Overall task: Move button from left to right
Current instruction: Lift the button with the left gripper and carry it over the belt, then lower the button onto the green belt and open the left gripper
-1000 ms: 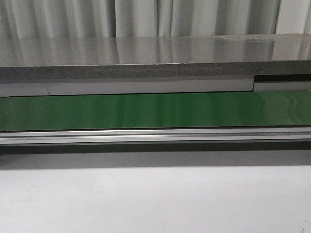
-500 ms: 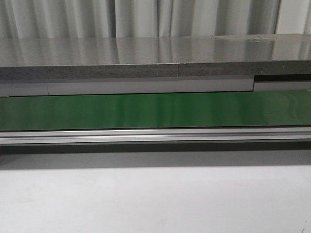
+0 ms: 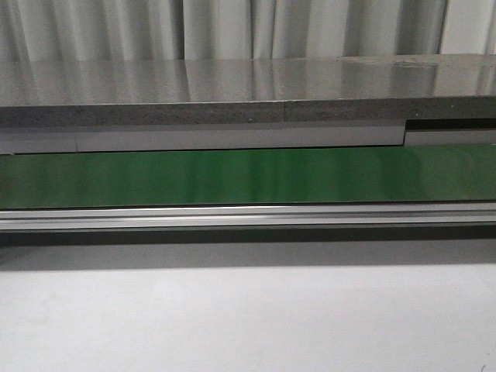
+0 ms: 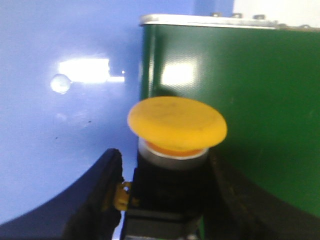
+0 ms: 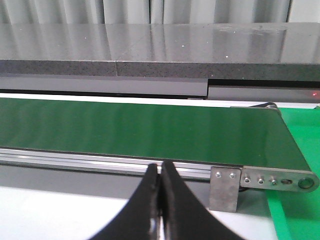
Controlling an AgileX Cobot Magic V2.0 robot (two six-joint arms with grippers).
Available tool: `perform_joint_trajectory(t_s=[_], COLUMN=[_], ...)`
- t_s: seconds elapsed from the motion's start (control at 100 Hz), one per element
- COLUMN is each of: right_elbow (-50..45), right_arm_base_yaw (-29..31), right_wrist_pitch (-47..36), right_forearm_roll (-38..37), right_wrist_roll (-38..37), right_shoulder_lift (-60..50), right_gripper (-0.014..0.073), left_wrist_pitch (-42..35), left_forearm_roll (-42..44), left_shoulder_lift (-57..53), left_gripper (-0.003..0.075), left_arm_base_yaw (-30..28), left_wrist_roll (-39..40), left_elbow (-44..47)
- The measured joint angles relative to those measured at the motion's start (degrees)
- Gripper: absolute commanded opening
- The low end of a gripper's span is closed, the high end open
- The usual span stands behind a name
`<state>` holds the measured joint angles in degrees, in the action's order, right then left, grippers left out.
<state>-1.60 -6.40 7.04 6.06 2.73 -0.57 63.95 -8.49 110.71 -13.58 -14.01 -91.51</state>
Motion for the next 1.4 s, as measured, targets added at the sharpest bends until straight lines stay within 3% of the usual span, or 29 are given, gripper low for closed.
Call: perform_joint_trajectory(t_s=[0.2,0.27,0.44,0.54,0.76,1.05,1.4], right_elbow=[0.0,0.0,0.0,0.0,0.0,0.0,0.0], right_arm_base_yaw=[0.0,0.0,0.0,0.0,0.0,0.0,0.0], right_wrist_pitch=[0.0,0.0,0.0,0.0,0.0,0.0,0.0], right_forearm_roll=[0.0,0.0,0.0,0.0,0.0,0.0,0.0], right_wrist_roll=[0.0,0.0,0.0,0.0,0.0,0.0,0.0], right_shoulder_lift=[0.0,0.0,0.0,0.0,0.0,0.0,0.0], right_gripper=[-0.0067,-0.0067,-0.0067,-0.0067,-0.0067,-0.0067,-0.0067], left_wrist_pitch=[0.0,0.1,0.1,0.2,0.7,1.3,-0.4], left_forearm_roll=[-0.1,-0.1,-0.1,-0.1,-1.6,-10.5,-18.9], left_shoulder_lift=[0.0,0.0,0.0,0.0,0.0,-0.6,-8.3], left_gripper=[0.0121,0.0198,0.0466,0.0536,0.0539,0.0538,0.0537], left_arm_base_yaw=[2.0,2.2,2.3,2.3,2.3,2.3,2.4], left_wrist_roll=[0.0,0.0,0.0,0.0,-1.2,-7.2,-14.8], left_elbow=[0.1,0.2,0.2,0.2,0.2,0.2,0.3])
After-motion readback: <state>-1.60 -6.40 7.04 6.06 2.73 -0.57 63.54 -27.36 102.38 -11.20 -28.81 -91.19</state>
